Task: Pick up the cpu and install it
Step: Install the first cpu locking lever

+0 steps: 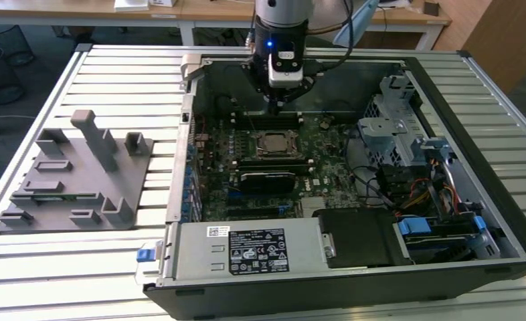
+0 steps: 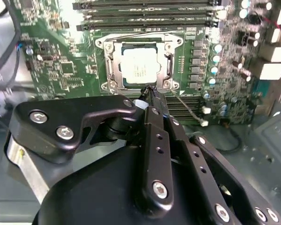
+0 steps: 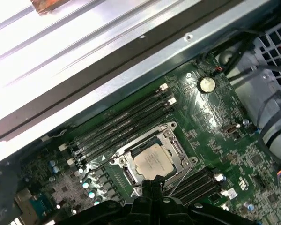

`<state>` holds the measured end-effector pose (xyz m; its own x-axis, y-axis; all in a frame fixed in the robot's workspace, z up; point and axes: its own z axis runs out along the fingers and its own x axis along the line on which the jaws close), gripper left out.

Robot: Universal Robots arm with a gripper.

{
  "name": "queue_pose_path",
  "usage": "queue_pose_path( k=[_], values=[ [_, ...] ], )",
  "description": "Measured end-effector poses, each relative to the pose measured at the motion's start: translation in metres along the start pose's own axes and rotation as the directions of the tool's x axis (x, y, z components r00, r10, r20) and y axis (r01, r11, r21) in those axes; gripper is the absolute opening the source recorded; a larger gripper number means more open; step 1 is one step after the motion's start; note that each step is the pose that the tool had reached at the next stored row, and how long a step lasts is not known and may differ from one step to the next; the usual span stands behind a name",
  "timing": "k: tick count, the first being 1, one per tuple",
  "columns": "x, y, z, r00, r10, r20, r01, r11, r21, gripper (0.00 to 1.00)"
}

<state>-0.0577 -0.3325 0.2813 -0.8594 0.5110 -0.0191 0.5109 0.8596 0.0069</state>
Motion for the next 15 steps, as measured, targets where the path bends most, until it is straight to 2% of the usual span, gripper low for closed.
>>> queue_pose_path(
  k=[3,7,11,15],
  values=[
    [0.0,0.0,0.0007,0.9984,-0.056,-0.0002,0.056,0.9984,-0.0007,0.11],
    [0.0,0.0,0.0017,0.9919,-0.127,-0.0005,0.127,0.9919,-0.0018,0.11],
    [0.0,0.0,0.0027,0.9801,-0.198,-0.0007,0.198,0.9801,-0.0031,0.11],
    [0.0001,0.0,0.0038,0.9629,-0.27,-0.0008,0.27,0.9629,-0.0045,0.11]
  ],
)
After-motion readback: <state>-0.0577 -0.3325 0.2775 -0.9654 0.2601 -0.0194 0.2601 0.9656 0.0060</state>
